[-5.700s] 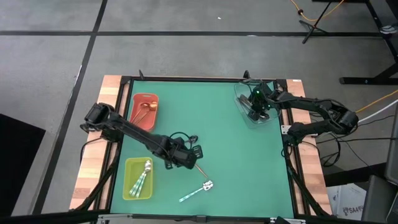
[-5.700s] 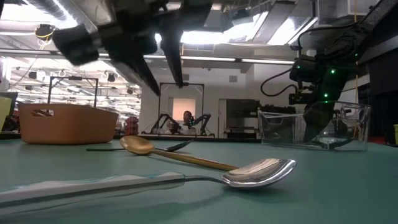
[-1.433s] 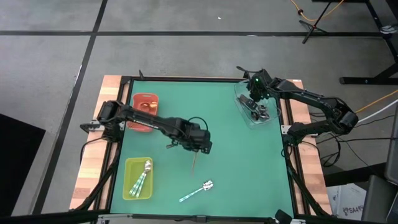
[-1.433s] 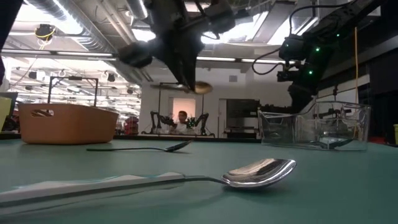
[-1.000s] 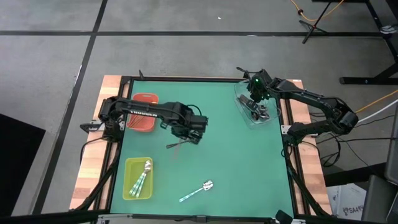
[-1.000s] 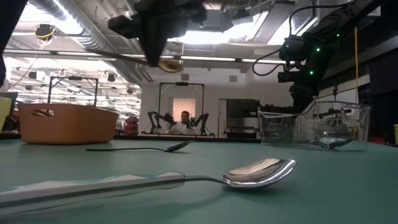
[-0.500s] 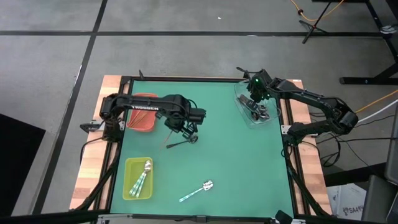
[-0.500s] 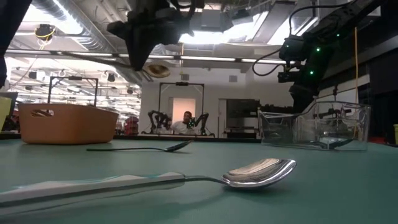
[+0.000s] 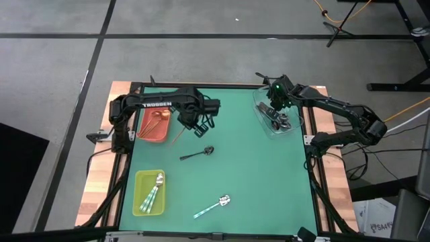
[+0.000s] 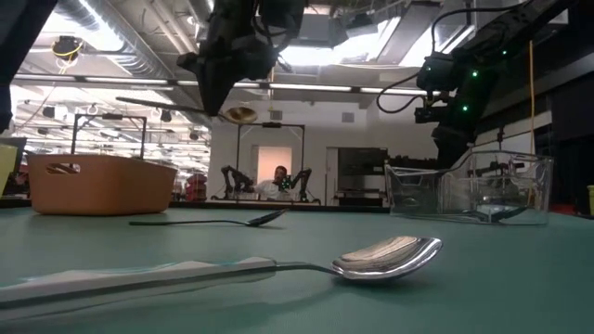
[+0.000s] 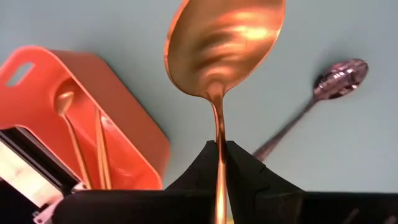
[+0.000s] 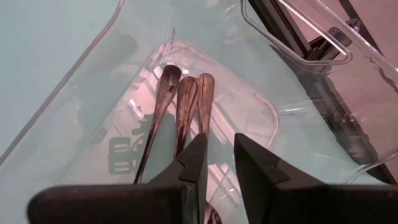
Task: Sort silverware by color (type)
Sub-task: Put the gold spoon into the orange bin
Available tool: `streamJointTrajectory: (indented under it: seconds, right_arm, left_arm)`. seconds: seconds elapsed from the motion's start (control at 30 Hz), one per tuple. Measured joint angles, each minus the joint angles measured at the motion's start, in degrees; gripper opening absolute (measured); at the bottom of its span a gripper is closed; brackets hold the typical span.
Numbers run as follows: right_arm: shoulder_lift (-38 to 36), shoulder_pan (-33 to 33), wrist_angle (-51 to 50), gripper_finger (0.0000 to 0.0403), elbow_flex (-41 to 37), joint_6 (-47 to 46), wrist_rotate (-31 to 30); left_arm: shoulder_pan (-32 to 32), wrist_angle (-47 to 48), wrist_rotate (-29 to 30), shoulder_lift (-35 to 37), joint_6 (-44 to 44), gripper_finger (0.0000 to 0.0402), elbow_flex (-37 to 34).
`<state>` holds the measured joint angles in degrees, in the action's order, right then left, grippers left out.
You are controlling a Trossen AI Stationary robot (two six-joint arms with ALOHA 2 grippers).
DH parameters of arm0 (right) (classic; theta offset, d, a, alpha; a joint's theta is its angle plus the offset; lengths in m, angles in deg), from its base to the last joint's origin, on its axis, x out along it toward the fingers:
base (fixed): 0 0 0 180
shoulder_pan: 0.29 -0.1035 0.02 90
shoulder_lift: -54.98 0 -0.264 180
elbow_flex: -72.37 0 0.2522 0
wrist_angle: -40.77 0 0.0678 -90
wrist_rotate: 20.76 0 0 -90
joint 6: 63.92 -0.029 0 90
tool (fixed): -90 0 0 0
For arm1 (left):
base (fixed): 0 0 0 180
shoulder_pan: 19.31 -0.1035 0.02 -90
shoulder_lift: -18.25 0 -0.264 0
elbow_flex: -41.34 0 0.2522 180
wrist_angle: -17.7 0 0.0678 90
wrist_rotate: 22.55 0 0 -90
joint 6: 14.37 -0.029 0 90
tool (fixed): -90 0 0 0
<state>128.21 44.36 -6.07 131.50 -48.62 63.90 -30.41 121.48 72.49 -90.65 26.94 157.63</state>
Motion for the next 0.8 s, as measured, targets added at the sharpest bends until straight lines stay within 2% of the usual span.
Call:
streamJointTrajectory:
  seconds: [0.53, 0.63, 0.8]
  right_arm:
    - [0.0, 0.0, -0.2, 0.0069, 0.0, 0.0, 0.0]
    - [0.0, 0.0, -0.9, 0.0069, 0.0, 0.3, 0.0]
    - [0.0, 0.0, -1.0, 0.0069, 0.0, 0.5, -0.1]
  left_arm:
    - [-10.0, -0.1, 1.5, 1.4, -9.6, 0.001, -0.8]
    - [-11.3, -0.2, 1.6, 5.0, -8.7, 0.001, -4.3]
    - [-13.1, 0.0, 1.3, 13.0, -3.9, 0.001, -15.1]
